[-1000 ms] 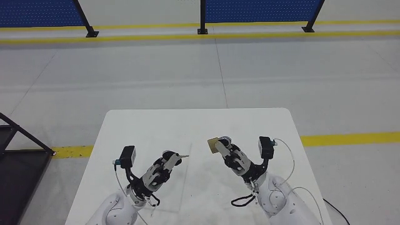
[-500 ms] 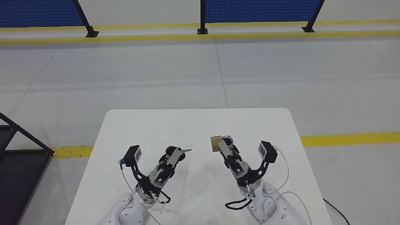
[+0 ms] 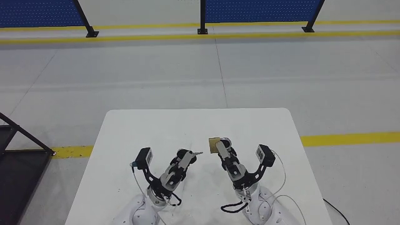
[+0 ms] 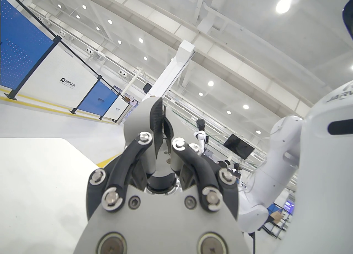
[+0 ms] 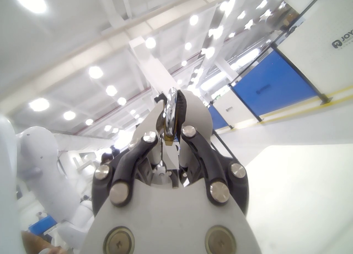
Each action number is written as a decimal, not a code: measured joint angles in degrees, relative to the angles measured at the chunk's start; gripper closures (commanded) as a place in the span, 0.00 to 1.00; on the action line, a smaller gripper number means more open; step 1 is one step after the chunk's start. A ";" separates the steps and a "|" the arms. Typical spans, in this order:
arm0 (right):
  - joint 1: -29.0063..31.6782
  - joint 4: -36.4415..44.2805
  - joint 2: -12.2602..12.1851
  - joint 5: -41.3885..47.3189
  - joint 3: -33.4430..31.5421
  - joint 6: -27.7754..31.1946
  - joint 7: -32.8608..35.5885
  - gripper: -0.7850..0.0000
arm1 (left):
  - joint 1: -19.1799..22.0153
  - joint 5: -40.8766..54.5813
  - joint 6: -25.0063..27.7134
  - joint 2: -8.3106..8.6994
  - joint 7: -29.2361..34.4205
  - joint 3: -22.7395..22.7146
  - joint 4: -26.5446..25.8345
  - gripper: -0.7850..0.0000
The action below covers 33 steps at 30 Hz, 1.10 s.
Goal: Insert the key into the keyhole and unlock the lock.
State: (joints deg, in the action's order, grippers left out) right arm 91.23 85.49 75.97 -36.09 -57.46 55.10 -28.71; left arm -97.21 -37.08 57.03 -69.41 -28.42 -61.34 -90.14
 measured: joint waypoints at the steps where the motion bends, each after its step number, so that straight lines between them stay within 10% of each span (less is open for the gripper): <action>1: 0.00 0.00 0.00 0.00 0.00 0.00 0.00 1.00 | 0.12 -0.13 -0.16 -0.08 -0.09 0.06 0.07 1.00; 33: 0.27 0.97 0.03 0.83 0.03 -1.45 1.38 1.00 | 2.42 -3.40 -4.55 -2.09 -1.12 1.26 0.55 1.00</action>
State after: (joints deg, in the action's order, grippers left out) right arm 91.51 86.46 75.99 -35.26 -57.42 53.64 -27.33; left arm -94.79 -40.48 52.49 -71.50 -29.54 -60.07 -89.59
